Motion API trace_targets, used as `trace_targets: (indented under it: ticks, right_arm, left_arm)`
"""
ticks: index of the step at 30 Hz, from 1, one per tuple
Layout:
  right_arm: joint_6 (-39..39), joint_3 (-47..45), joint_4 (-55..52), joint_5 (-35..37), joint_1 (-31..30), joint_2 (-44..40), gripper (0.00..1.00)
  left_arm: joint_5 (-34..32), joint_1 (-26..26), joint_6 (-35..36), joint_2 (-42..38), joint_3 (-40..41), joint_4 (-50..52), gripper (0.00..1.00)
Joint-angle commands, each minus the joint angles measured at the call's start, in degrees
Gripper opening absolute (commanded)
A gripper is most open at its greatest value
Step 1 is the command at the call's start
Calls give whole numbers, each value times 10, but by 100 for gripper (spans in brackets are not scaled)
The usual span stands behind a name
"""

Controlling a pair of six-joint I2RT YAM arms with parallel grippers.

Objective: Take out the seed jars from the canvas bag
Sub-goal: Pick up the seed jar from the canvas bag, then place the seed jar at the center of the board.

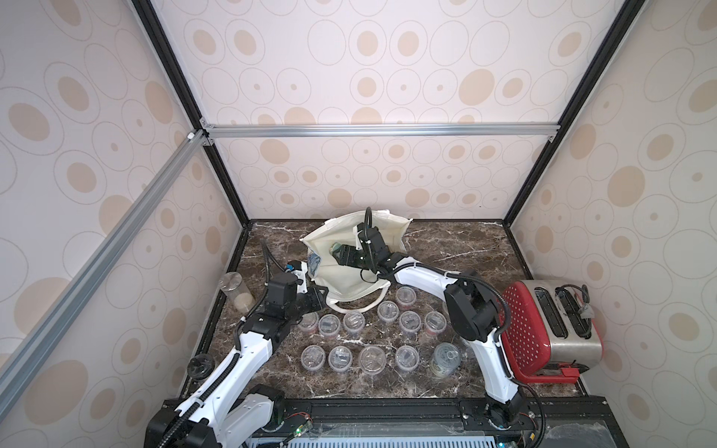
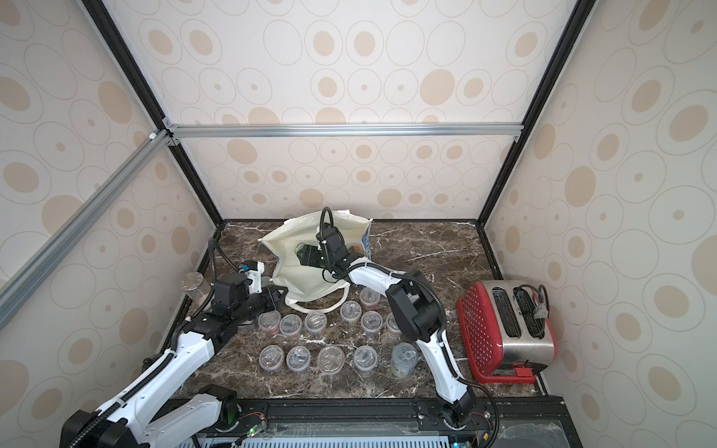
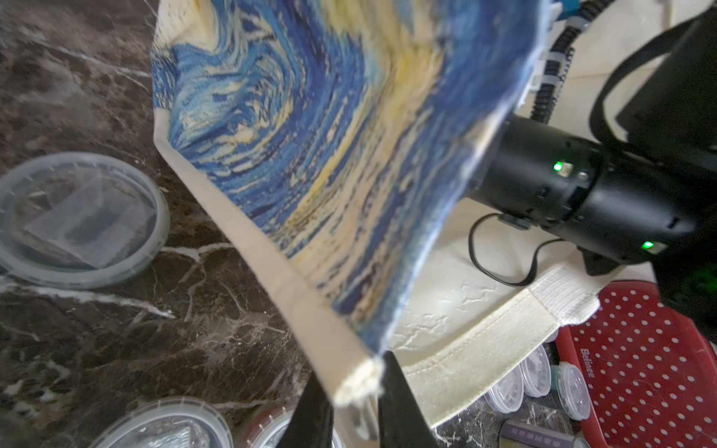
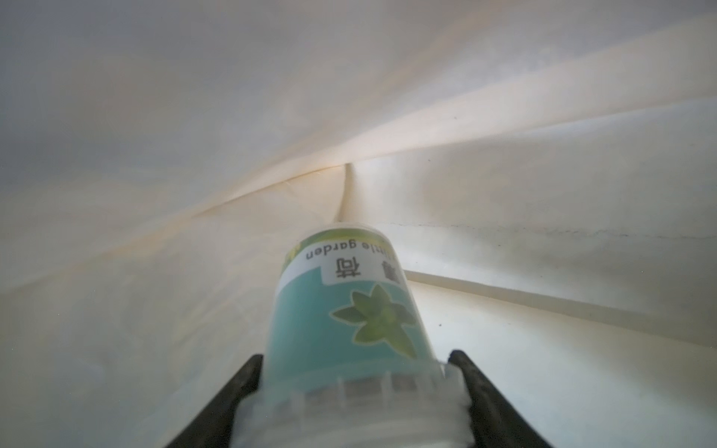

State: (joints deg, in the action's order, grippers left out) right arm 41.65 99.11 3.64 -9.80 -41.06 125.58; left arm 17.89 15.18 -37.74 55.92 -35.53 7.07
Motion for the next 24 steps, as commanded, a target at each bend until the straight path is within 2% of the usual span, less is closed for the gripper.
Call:
trace_targets:
  ticks: [1, 6, 11, 15, 20, 24]
  right_arm:
    - [-13, -27, -17, -32, 3, -64, 70]
    - [-42, -69, -66, -63, 5, -140, 70]
    - [-112, -72, -171, -149, 5, -221, 68]
    - [-178, -73, -289, -143, 13, -296, 69]
    - [-233, -86, -436, -135, 79, -377, 68]
    - [-270, -125, -493, -118, 147, -442, 68]
  left_arm:
    - [-23, 2, -33, -19, -34, 7, 21]
    - [-35, 3, -51, -19, -47, 8, 21]
    - [-64, 2, -109, -7, -64, 22, 21]
    - [-71, 2, -133, -7, -68, 7, 21]
    - [-61, 2, -143, 2, -63, -5, 21]
    - [-57, 2, -144, 5, -58, -8, 20]
